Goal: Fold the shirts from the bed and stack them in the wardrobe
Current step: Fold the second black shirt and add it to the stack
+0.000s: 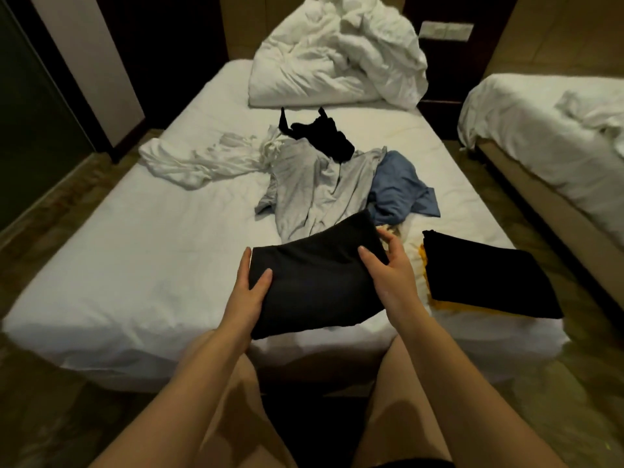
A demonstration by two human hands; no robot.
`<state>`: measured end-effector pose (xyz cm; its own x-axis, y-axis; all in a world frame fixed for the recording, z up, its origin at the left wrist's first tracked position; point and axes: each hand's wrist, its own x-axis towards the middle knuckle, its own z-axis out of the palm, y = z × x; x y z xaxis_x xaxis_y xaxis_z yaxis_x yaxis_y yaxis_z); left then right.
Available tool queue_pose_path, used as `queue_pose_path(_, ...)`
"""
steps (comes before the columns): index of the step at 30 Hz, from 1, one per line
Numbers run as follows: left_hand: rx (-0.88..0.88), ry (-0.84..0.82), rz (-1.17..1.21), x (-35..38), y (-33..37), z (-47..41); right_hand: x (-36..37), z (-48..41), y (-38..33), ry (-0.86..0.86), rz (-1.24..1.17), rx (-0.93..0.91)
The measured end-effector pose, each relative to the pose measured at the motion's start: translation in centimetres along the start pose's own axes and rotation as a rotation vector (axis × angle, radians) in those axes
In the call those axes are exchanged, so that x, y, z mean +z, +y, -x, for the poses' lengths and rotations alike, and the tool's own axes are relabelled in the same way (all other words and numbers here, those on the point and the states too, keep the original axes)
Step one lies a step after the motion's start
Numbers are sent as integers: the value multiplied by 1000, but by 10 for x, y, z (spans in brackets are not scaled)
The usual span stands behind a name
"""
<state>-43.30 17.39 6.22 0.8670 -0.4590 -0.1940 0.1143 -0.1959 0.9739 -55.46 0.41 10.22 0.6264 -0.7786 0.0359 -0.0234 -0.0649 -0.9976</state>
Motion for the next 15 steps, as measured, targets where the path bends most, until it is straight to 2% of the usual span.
queue_pose_path(3, 117, -18, 11, 6, 27, 8, -19, 3, -10, 44, -23, -33)
queue_pose_path(7, 264, -125, -37, 31, 58, 19, -57, 6, -21, 39, -53, -107)
queue_pose_path(11, 260, -270, -92, 71, 78, 19, -109, 3, -24, 14, -105, -86)
queue_pose_path(15, 191, -382, -146, 130, 88, 13, -169, -5, -13, 83, -21, -43)
